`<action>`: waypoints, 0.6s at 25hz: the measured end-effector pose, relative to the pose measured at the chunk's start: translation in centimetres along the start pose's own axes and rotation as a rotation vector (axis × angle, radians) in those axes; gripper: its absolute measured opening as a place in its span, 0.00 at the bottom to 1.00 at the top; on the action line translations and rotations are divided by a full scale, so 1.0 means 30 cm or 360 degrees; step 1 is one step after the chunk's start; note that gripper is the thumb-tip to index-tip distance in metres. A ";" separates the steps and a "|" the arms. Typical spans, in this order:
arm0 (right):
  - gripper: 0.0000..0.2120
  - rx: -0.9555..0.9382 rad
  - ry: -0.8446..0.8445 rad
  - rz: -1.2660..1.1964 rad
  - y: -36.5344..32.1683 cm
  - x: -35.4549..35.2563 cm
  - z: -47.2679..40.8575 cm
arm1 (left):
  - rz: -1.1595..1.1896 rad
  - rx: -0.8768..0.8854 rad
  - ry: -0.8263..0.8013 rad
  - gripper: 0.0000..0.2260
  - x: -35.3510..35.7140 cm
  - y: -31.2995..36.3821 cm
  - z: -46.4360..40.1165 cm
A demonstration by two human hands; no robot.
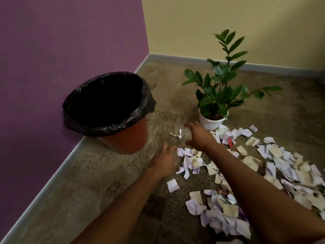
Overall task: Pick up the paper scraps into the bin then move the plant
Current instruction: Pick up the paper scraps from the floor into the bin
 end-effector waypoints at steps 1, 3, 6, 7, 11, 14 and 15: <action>0.39 0.0086 -0.0128 0.0055 0.067 0.086 0.048 | 0.0001 -0.0041 -0.0172 0.35 0.098 -0.030 0.026; 0.49 0.0221 -0.0286 0.0165 0.179 0.216 0.146 | -0.0066 -0.0095 -0.0438 0.45 0.254 -0.076 0.086; 0.57 0.0334 -0.0345 0.0223 0.276 0.324 0.239 | -0.0239 0.0007 -0.0425 0.46 0.361 -0.069 0.130; 0.58 0.0369 -0.0327 0.0198 0.291 0.340 0.250 | -0.0279 0.0045 -0.0386 0.44 0.374 -0.060 0.128; 0.59 0.0448 -0.0206 0.0045 0.300 0.366 0.234 | -0.0190 -0.0066 -0.0247 0.41 0.364 -0.074 0.066; 0.57 0.0455 -0.0121 -0.0056 0.287 0.372 0.182 | 0.0048 -0.0112 -0.0057 0.37 0.331 -0.068 -0.002; 0.57 0.0464 -0.0093 -0.0090 0.286 0.370 0.160 | 0.0101 -0.0136 -0.0004 0.37 0.319 -0.070 -0.030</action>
Point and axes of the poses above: each hand's wrist, its own z-axis away from the middle knuckle, its own x-axis out of the palm, y = z × x, the point moved 10 cm from there along -z, towards the middle knuckle, and after that the axes turned 5 degrees about y, right-handed, at the moved point
